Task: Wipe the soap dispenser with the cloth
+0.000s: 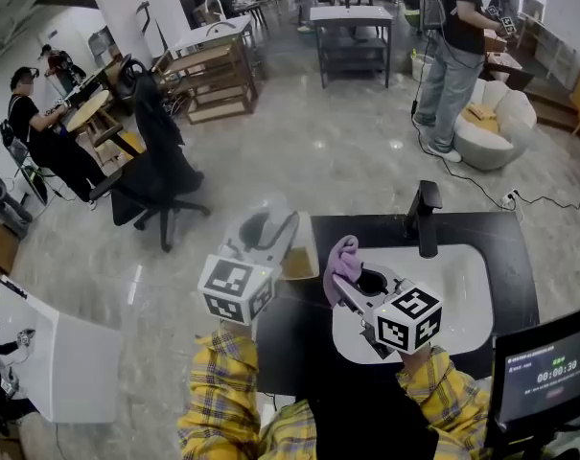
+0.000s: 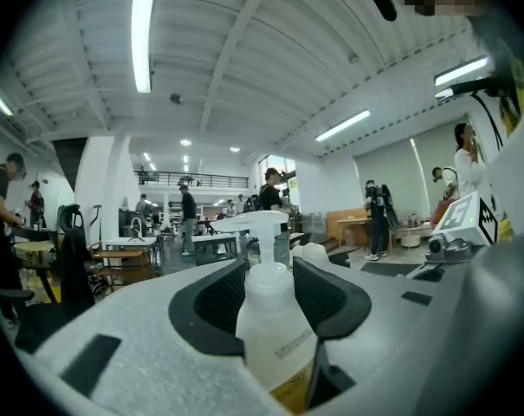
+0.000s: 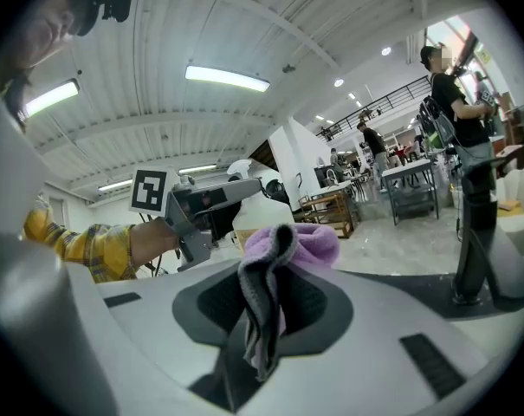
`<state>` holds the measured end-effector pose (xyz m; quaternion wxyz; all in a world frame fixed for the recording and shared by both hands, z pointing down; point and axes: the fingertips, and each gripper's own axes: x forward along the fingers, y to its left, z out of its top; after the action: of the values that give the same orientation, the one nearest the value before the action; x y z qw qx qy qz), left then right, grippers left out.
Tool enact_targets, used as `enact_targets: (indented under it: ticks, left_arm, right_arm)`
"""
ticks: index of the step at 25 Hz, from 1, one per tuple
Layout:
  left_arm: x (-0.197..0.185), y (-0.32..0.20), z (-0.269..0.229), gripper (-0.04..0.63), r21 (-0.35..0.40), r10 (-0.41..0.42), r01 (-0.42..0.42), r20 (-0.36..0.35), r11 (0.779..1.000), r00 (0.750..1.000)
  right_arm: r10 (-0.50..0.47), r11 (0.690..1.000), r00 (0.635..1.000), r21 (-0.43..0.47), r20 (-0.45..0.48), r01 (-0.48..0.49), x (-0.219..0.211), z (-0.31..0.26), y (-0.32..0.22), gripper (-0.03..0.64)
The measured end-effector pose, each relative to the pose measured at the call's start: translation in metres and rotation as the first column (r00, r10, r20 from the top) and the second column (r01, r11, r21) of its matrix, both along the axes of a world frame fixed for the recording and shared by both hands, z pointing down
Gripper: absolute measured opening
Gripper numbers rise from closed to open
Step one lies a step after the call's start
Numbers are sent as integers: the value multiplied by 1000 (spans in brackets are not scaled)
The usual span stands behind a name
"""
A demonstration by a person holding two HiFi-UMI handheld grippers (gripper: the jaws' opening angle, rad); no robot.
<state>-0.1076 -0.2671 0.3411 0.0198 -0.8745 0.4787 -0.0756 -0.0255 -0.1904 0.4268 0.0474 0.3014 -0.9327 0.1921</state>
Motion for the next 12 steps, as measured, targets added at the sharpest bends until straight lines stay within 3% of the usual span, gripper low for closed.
enact_targets:
  ticks: [5, 12]
  left_arm:
    - [-2, 2, 0, 161, 4, 127, -127, -24, 992, 992]
    - [1, 8, -1, 161, 8, 291, -291, -42, 957, 956]
  right_arm:
    - [-5, 1000, 1000, 15, -1, 5, -4, -6, 0, 80]
    - [2, 1000, 1000, 24, 4, -2, -1, -10, 0, 80]
